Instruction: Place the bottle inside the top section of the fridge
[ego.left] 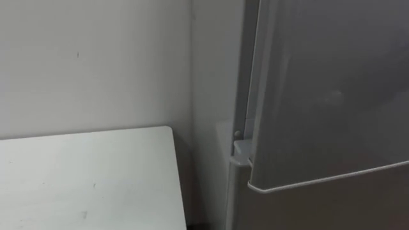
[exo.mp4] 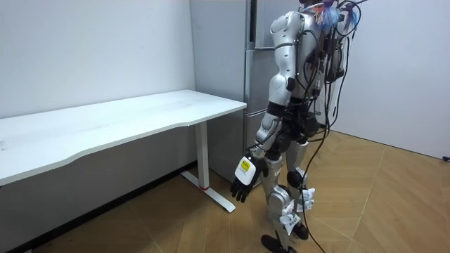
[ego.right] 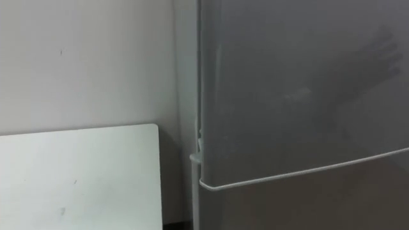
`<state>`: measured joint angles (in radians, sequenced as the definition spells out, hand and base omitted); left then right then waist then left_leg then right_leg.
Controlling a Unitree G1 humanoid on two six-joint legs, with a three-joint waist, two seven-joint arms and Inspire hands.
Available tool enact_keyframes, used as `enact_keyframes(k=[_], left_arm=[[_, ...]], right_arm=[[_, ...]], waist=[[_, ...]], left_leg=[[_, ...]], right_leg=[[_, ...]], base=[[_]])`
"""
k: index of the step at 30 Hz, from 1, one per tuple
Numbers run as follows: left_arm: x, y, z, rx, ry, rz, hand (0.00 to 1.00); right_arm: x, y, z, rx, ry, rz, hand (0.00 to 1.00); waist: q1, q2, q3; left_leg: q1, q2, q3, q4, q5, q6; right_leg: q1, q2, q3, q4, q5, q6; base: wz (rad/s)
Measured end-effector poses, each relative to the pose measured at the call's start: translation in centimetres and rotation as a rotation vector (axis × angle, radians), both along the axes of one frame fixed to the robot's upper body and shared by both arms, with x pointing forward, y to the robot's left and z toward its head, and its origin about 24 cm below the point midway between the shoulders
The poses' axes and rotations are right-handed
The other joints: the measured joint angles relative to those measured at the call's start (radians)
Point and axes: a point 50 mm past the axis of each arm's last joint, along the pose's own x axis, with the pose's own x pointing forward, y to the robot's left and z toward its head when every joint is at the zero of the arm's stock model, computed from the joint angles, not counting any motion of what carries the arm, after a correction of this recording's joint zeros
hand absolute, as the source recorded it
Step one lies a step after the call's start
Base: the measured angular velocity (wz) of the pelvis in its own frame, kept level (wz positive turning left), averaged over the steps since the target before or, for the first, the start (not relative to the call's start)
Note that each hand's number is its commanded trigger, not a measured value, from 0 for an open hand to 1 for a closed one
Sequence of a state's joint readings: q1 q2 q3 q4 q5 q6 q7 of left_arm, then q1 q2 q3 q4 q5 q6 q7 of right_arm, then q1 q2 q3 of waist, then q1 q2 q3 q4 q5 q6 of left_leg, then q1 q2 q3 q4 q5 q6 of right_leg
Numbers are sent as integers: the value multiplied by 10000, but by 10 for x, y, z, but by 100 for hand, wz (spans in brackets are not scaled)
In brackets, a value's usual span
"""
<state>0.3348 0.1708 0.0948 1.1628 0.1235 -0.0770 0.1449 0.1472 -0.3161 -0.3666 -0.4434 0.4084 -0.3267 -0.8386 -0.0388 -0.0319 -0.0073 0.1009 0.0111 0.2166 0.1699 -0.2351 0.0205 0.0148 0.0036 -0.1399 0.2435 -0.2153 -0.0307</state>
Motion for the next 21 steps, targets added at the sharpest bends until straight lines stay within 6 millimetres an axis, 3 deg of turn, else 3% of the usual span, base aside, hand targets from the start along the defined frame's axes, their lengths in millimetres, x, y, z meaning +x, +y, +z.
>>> enact_keyframes(k=[6,8,11,21], left_arm=[[7,0,-1,-74,-68,-28,0],[6,0,-1,-201,44,-9,0],[8,0,-2,-342,103,-24,0],[17,0,-2,-421,-88,-133,0]], right_arm=[[11,17,1,-1601,827,460,0],[14,22,0,-1937,1062,614,0],[16,26,-1,-1962,1153,822,0],[19,31,2,-2619,1223,665,0]], waist=[[216,-92,15],[218,-199,76],[292,-291,106],[456,-195,74]], left_leg=[[34,20,-17,2,2,-3],[64,22,-31,7,1,-4],[48,17,-35,58,0,-5],[0,41,-69,124,-4,-7]], right_leg=[[63,-13,-38,-1,4,-6],[67,-23,-106,-18,4,-6],[49,-36,-74,-81,-1,-2],[38,-6,-119,-43,31,-30]], base=[[5],[6],[-1],[0]])
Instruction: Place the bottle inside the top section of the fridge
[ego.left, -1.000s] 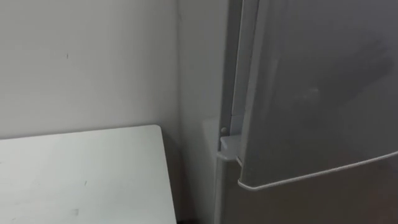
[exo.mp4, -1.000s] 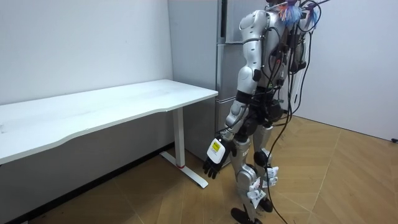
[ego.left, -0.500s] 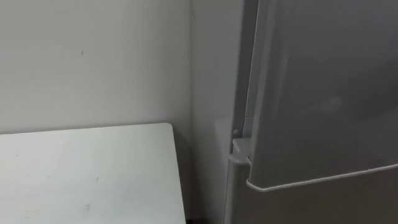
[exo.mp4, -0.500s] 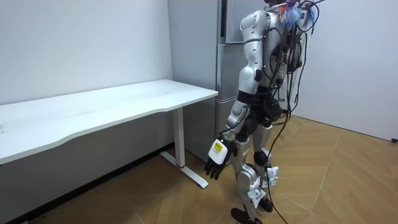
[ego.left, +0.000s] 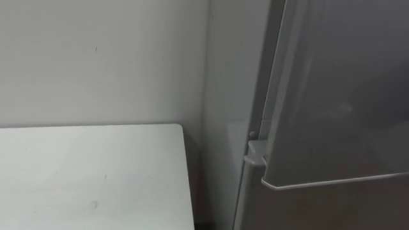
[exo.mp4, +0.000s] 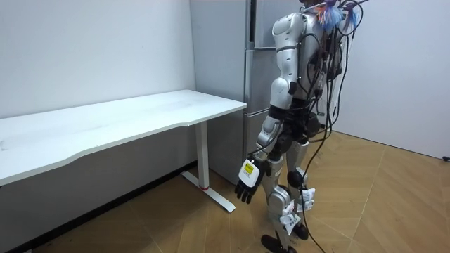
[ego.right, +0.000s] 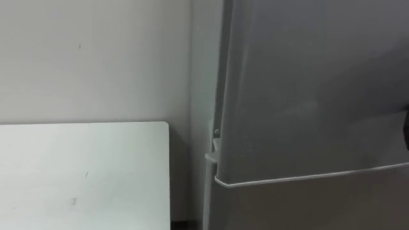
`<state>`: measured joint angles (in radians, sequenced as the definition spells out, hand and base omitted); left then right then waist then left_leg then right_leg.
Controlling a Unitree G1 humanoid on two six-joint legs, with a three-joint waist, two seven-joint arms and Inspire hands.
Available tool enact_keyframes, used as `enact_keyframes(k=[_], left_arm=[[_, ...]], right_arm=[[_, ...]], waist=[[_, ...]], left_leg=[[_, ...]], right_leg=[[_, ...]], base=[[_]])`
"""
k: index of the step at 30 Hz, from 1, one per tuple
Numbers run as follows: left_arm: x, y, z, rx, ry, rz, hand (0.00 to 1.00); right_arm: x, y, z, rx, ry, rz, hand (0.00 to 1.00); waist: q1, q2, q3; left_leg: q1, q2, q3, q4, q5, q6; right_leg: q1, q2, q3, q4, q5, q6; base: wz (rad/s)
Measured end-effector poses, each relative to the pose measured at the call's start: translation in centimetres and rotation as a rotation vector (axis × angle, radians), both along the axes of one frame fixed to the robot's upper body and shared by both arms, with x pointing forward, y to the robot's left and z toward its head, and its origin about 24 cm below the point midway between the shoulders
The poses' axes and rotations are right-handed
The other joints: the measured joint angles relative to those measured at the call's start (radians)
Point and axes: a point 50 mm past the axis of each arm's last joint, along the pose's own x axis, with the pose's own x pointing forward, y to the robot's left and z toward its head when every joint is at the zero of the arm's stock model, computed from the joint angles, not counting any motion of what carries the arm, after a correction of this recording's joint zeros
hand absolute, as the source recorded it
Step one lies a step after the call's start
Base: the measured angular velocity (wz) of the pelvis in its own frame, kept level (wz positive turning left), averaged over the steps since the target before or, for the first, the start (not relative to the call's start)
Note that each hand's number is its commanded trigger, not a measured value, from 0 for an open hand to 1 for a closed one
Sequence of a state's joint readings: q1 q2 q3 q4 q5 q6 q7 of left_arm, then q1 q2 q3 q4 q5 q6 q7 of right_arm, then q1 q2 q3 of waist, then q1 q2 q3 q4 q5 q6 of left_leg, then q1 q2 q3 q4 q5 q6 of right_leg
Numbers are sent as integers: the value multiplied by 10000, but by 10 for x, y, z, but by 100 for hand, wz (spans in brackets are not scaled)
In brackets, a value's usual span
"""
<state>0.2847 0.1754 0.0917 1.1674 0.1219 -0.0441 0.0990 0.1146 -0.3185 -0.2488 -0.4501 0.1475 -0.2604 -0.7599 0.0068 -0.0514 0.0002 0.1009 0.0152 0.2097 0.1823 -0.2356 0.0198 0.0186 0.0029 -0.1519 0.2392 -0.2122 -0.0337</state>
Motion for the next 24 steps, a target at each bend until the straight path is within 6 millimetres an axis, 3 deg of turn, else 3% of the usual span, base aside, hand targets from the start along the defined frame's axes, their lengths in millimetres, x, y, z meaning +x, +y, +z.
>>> enact_keyframes(k=[13,21,24], left_arm=[[1,4,1,91,-47,-64,0],[0,4,1,133,28,-278,0],[1,6,2,187,25,-304,0]], right_arm=[[5,5,3,-20,-147,286,0],[16,25,2,-227,18,1570,0],[17,29,2,-238,63,1772,0]], waist=[[17,9,7],[64,10,13],[249,-19,27]], left_leg=[[63,-2,-41,3,1,-1],[206,-5,-219,-3,4,-4],[294,2,-232,-7,4,-5]], right_leg=[[57,6,4,-9,10,-13],[213,6,-6,-70,29,-28],[306,-19,-3,-44,31,-32]], base=[[0],[0],[-7]])
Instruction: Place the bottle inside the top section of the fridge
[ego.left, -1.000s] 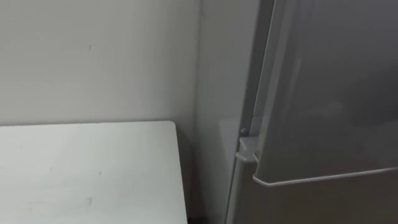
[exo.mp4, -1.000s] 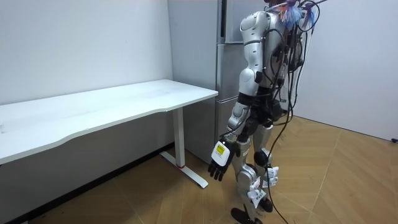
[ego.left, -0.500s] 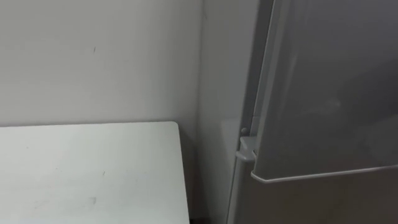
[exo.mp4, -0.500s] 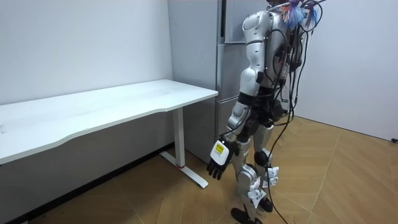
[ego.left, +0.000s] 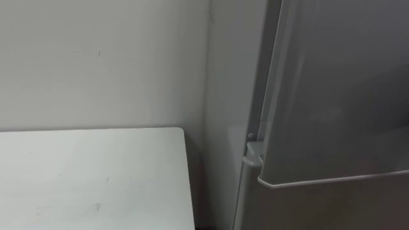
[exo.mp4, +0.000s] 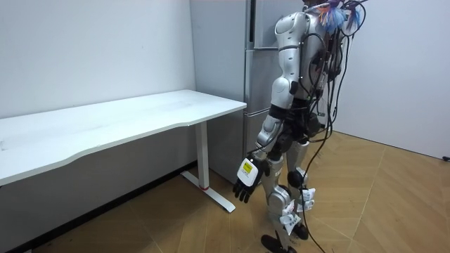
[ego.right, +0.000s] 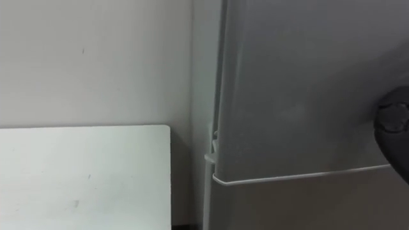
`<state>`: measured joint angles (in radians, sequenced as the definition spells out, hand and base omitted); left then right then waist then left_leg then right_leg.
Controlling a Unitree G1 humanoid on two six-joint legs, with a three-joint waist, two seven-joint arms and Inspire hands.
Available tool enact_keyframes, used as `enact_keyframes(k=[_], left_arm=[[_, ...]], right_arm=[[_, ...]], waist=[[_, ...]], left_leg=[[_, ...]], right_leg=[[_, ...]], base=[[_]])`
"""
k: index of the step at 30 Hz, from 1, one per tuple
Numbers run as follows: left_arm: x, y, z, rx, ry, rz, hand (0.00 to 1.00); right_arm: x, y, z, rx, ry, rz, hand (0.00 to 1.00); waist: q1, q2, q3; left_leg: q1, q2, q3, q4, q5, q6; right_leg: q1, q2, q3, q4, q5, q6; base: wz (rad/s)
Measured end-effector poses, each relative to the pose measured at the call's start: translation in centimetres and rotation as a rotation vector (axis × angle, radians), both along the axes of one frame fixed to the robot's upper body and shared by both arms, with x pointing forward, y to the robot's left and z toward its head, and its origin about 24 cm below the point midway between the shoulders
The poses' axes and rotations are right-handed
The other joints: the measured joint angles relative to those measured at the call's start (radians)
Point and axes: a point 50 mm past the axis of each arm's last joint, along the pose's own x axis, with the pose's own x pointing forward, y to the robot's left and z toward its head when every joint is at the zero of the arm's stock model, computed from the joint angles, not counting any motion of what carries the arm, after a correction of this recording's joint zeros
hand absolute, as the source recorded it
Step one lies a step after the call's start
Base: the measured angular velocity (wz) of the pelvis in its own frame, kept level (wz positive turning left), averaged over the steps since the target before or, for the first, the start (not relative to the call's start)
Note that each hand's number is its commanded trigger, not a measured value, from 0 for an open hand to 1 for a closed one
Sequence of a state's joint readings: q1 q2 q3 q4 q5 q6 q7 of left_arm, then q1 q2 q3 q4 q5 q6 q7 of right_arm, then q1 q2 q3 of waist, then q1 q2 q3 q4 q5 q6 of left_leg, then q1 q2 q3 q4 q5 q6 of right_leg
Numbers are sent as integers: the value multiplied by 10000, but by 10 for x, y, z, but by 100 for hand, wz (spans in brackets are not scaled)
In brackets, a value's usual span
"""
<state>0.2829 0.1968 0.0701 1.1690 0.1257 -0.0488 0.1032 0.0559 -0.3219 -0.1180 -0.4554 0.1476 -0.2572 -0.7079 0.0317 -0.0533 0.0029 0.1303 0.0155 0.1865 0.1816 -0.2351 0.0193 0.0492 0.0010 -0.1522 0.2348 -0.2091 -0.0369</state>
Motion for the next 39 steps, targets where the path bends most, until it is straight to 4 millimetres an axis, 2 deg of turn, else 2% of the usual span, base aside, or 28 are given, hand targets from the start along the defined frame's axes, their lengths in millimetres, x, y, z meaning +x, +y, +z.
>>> enact_keyframes(k=[11,18,25,33,39], left_arm=[[5,-2,-2,-379,282,-467,0],[5,-2,-2,-396,422,-929,0],[9,-4,-2,-627,419,-1143,0],[12,-4,-3,-726,498,-1329,0],[15,-5,-3,-905,475,-1390,0]], right_arm=[[7,8,5,-544,108,246,0],[15,25,11,-1045,-125,1026,0],[18,33,14,-1238,-261,1260,0],[22,42,16,-1512,-349,946,0],[26,52,19,-1567,-478,1489,0]], waist=[[6,28,-31],[56,2,-7],[70,-25,-8],[481,-20,-13],[591,-27,-14]], left_leg=[[-148,55,7,44,18,-30],[-159,77,6,57,54,-82],[-148,84,-3,101,54,-82],[-153,112,-29,184,79,-116],[-161,161,-13,202,119,-173]], right_leg=[[35,25,-117,-138,118,-62],[8,45,-132,-167,136,-99],[8,41,-138,-168,143,-108],[-5,65,-122,-141,186,-171],[-7,115,-112,-136,237,-225]], base=[[0],[0],[0],[0],[0]])
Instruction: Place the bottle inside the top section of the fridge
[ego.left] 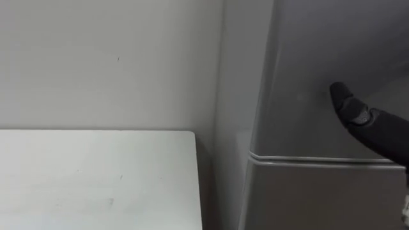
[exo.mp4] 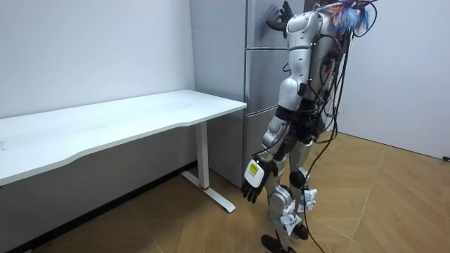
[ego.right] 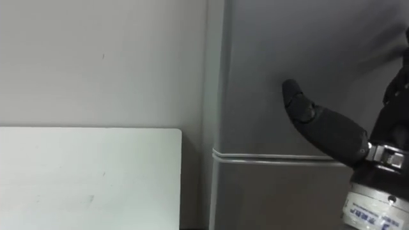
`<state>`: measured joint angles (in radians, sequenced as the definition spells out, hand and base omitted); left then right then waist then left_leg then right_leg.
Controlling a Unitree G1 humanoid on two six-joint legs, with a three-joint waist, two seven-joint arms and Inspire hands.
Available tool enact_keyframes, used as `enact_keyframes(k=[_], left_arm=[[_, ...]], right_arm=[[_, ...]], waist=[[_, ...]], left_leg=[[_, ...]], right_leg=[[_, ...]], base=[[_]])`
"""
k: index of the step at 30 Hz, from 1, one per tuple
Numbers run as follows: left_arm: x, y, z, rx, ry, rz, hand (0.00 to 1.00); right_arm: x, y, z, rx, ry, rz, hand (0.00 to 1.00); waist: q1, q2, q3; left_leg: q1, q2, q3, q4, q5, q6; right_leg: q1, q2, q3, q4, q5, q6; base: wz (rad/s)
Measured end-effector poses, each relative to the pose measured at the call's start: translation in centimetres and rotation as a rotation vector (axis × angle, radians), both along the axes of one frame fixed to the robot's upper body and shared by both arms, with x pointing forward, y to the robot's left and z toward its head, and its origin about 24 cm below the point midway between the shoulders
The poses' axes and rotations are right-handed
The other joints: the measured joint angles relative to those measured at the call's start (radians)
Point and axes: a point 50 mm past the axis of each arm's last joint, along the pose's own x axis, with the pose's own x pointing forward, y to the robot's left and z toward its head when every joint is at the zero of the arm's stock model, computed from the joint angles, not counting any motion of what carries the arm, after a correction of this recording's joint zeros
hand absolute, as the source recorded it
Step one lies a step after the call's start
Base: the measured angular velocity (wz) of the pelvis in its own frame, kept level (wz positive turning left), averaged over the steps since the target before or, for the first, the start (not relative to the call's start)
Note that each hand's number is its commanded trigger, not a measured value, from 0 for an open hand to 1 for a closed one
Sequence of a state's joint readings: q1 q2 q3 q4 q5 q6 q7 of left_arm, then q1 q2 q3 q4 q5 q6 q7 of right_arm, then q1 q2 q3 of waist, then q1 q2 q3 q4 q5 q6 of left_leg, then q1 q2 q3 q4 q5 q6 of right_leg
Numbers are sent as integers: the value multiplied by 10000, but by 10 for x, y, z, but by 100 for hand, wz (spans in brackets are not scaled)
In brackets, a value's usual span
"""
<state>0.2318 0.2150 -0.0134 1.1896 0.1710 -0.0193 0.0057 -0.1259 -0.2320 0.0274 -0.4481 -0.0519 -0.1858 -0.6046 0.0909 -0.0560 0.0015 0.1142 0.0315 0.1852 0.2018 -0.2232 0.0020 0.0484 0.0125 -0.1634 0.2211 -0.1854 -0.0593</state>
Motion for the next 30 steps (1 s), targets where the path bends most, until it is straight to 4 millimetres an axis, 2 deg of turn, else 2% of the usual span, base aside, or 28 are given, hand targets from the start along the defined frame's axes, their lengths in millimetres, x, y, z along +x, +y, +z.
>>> enact_keyframes(k=[2,3,7,11,16,22,25,30], left_arm=[[2,0,0,-7,-41,-19,0],[3,0,0,-2,-62,-28,0],[5,2,1,33,-133,-90,0],[10,2,1,28,-296,-140,0],[8,2,1,28,-281,-137,0],[9,2,1,36,-334,-158,0],[6,4,2,58,-304,-137,0],[6,9,3,40,-251,-175,0]], right_arm=[[1,4,2,-42,-55,189,0],[2,7,2,-72,-84,333,0],[3,11,3,-277,-74,649,0],[3,12,4,-367,-102,765,0],[3,16,4,-621,-66,1099,0],[2,22,4,-846,-143,1551,0],[3,22,3,-926,-95,1589,0],[4,23,2,-1478,-13,1488,0]], waist=[[23,-15,-9],[48,-22,-43],[94,-54,-37],[271,-72,-33],[285,-121,-19],[292,-168,-45],[268,-176,-14],[229,-168,-3]], left_leg=[[-38,24,12,-9,13,-21],[-96,41,24,-17,28,-45],[-122,97,33,-17,105,-116],[-151,131,30,-15,184,-169],[-179,156,27,-17,224,-199],[-185,181,25,-10,234,-211],[-170,193,23,2,234,-212],[-176,218,8,-23,228,-222]], right_leg=[[-50,21,14,17,6,-10],[-136,51,67,35,34,-50],[-150,119,142,27,100,-148],[-219,153,198,5,100,-152],[-256,175,194,10,94,-140],[-254,197,185,7,116,-176],[-213,205,174,-9,162,-250],[-112,206,73,-42,131,-198]], base=[[-3],[-10],[-7],[0],[0],[0],[0],[5]])
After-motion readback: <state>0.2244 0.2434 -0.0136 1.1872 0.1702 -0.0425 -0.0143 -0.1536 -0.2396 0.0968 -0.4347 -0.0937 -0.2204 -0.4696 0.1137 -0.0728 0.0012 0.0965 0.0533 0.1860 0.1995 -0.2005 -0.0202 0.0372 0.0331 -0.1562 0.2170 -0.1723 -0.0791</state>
